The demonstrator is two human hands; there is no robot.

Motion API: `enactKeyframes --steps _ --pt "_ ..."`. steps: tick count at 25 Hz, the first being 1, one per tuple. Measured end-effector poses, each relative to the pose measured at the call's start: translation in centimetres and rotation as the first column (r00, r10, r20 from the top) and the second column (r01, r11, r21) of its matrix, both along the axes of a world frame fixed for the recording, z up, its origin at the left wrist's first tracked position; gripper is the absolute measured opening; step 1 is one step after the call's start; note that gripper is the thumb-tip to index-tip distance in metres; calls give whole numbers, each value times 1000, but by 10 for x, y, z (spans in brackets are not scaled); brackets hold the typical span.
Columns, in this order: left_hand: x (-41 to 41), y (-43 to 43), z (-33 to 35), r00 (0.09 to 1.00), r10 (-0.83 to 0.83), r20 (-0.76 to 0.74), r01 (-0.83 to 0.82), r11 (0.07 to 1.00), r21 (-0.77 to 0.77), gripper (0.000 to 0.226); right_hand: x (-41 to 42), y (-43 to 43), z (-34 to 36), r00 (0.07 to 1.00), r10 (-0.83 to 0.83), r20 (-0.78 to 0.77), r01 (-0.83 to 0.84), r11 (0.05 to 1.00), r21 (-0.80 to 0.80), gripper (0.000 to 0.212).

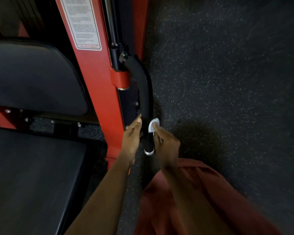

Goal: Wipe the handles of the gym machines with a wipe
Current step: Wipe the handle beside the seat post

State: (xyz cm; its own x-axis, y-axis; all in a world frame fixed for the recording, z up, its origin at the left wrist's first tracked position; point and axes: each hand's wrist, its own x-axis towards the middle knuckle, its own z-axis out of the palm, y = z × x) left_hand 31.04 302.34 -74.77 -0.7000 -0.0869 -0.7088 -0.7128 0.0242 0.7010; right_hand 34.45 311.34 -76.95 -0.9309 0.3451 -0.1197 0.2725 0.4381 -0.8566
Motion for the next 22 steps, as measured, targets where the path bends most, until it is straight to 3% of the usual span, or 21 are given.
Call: enactKeyframes --steps 4,11,16,22 --pt "-1 3 1 1000 1 -9 -1 1000 17 36 -45 -2 21 983 -158 -96 158 987 -7 27" --pt "32 -6 -27 998 -40 -50 35 995 -98 31 27 -27 -32 966 -252 60 254 966 -35 22" --pt "46 -8 -38 998 -47 -33 45 997 -58 36 44 -8 -49 924 3 382 -11 1000 18 19" --pt "43 -8 -41 1000 -2 -17 1 999 -37 36 -14 -8 -4 974 -221 44 222 975 -26 27"
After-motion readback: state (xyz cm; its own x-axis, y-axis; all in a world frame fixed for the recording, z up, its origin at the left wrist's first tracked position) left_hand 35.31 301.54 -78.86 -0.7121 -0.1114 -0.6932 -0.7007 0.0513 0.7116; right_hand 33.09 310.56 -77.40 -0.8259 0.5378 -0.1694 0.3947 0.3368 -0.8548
